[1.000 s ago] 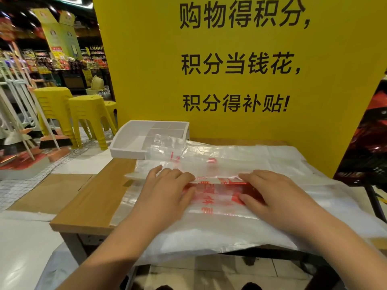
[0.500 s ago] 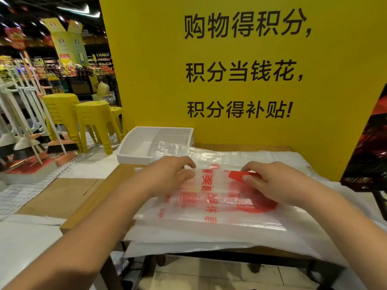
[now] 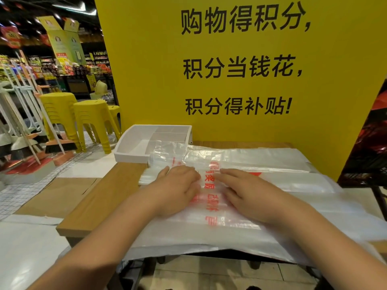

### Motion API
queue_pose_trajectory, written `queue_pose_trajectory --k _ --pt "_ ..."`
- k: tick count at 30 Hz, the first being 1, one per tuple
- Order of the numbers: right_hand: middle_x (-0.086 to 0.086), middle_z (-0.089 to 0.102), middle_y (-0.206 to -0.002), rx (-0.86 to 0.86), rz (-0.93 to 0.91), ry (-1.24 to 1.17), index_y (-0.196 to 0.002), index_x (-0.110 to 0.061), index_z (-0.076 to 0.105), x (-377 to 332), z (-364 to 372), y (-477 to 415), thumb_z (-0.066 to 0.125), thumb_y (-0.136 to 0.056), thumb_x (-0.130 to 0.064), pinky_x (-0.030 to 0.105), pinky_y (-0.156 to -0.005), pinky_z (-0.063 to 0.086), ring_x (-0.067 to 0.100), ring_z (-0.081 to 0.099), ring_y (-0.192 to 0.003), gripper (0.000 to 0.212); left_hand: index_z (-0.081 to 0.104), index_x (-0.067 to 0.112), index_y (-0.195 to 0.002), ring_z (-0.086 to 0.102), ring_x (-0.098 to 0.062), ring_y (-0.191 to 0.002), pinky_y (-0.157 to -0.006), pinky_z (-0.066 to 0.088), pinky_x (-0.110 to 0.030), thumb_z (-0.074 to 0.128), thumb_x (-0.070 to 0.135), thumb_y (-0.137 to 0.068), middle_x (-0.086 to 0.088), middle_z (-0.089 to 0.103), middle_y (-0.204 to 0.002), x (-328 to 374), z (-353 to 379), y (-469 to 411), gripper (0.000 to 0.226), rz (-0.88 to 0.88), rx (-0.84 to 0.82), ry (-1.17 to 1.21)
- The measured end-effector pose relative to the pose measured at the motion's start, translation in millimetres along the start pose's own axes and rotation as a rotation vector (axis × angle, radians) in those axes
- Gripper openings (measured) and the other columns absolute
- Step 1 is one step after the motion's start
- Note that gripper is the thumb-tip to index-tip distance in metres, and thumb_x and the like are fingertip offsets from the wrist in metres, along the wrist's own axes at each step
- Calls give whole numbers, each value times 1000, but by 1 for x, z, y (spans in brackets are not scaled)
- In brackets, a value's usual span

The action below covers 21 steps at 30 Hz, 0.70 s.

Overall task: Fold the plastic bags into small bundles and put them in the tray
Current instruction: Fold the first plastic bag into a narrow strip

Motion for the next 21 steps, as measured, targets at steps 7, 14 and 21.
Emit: queue_pose_trajectory --k 7,14,21 --pt "-15 8 -166 -83 83 -88 -154 -40 25 4 16 11 25 -105 -53 33 -125 6 5 4 -152 51 7 43 -157 -16 -10 -151 -124 -10 -41 18 56 -104 18 -8 -165 1 26 20 56 -81 -47 81" --pt "-9 -16 -165 -210 395 30 -157 -41 -4 75 -7 55 9 -99 -58 31 -123 -7 6 -14 -151 62 -1 53 -153 -22 -17 -151 -121 -14 -50 14 65 -99 15 -18 -163 -4 33 20 57 -188 -14 49" --pt "-8 3 -167 -167 375 134 -160 -29 9 70 -19 57 19 -90 -74 35 -124 8 11 4 -154 83 32 42 -150 14 -10 -149 -119 -19 -50 22 78 -87 17 32 -156 -4 29 21 74 -143 232 51"
Point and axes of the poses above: each hand's wrist, its own y-axis away from the middle knuckle, its own z-axis out of the palm, x = y × z, the point moved 2 cm from there along -y, towards the middle knuckle
